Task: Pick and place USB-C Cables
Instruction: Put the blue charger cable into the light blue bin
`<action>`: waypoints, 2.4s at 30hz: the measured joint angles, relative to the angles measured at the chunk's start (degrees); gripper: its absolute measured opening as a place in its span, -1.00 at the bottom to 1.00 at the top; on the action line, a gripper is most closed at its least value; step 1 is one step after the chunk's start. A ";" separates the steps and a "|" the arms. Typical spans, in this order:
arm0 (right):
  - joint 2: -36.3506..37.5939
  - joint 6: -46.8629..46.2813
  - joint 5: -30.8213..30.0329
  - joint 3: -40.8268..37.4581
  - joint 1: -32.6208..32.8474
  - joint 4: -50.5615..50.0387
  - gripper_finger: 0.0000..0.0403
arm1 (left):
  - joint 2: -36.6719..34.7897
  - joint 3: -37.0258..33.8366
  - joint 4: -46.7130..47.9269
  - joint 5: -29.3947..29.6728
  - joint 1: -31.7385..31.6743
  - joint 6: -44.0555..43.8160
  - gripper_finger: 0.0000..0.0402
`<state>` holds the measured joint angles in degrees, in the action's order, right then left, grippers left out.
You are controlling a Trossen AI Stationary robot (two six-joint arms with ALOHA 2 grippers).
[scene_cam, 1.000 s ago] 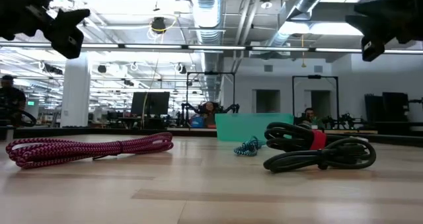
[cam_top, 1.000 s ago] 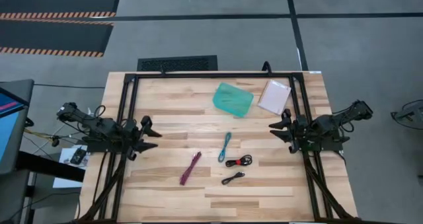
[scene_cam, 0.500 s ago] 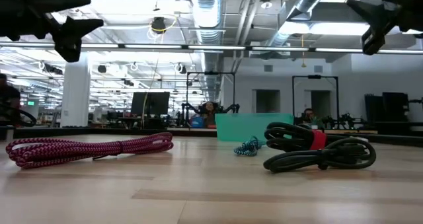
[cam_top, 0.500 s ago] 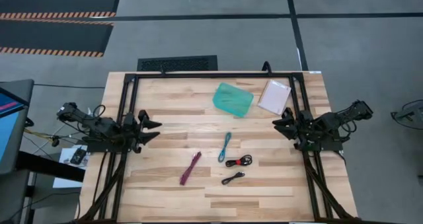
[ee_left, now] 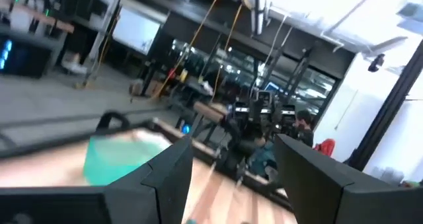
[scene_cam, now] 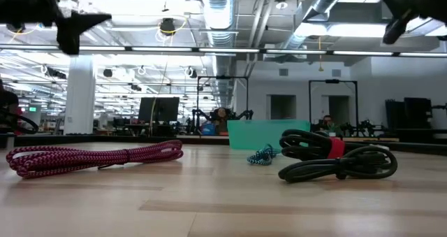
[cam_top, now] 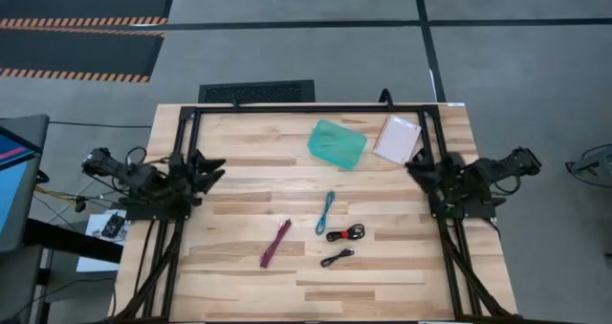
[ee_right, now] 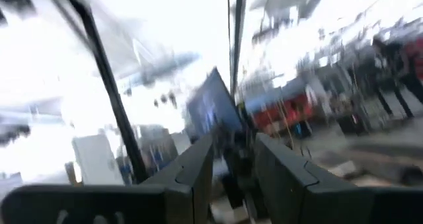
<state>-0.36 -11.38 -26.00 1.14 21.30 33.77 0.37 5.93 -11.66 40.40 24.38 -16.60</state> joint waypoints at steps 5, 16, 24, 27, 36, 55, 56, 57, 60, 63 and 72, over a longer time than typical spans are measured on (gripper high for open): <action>0.00 3.62 -0.10 2.80 -1.51 -0.28 -0.22 | 1.75 3.60 0.24 -1.85 0.00 6.33 0.20; -6.22 5.48 -7.79 11.86 -2.75 -16.46 0.13 | 8.62 10.74 11.15 -3.49 0.00 -5.34 0.41; -15.20 8.60 -10.90 26.06 -2.75 -25.14 0.11 | 12.73 23.72 28.17 -3.65 0.00 -8.16 0.37; -19.97 5.50 -13.76 33.69 -2.75 -38.52 0.10 | 15.40 26.19 33.04 -3.38 0.00 -10.00 0.37; -34.86 2.85 -15.37 53.55 -2.75 -59.99 0.10 | 23.00 35.83 40.64 -6.42 0.00 -17.81 0.37; -47.52 18.88 -16.00 79.78 -2.73 -54.70 0.09 | 37.93 43.52 66.62 -11.92 -1.36 -32.35 0.37; -48.06 19.87 -17.33 81.26 -2.75 -54.15 0.09 | 38.76 43.52 66.63 -12.24 -1.36 -32.33 0.37; -48.47 20.81 -19.21 82.65 -2.75 -54.14 0.09 | 39.71 43.52 66.62 -12.31 -1.36 -32.23 0.37; -49.29 23.70 -26.53 85.63 -2.75 -54.29 0.09 | 42.58 42.88 65.35 -12.12 -1.36 -32.03 0.37; -49.66 25.24 -30.55 87.65 -2.75 -54.50 0.09 | 44.83 40.06 59.61 -12.64 -1.36 -30.09 0.37; -49.00 22.35 -33.05 90.10 -2.58 -61.00 0.09 | 48.97 37.01 41.29 -14.32 -1.36 -21.95 0.37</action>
<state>-49.36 10.97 -59.05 91.24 18.72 -27.23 49.34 42.94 29.63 26.08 23.03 -38.55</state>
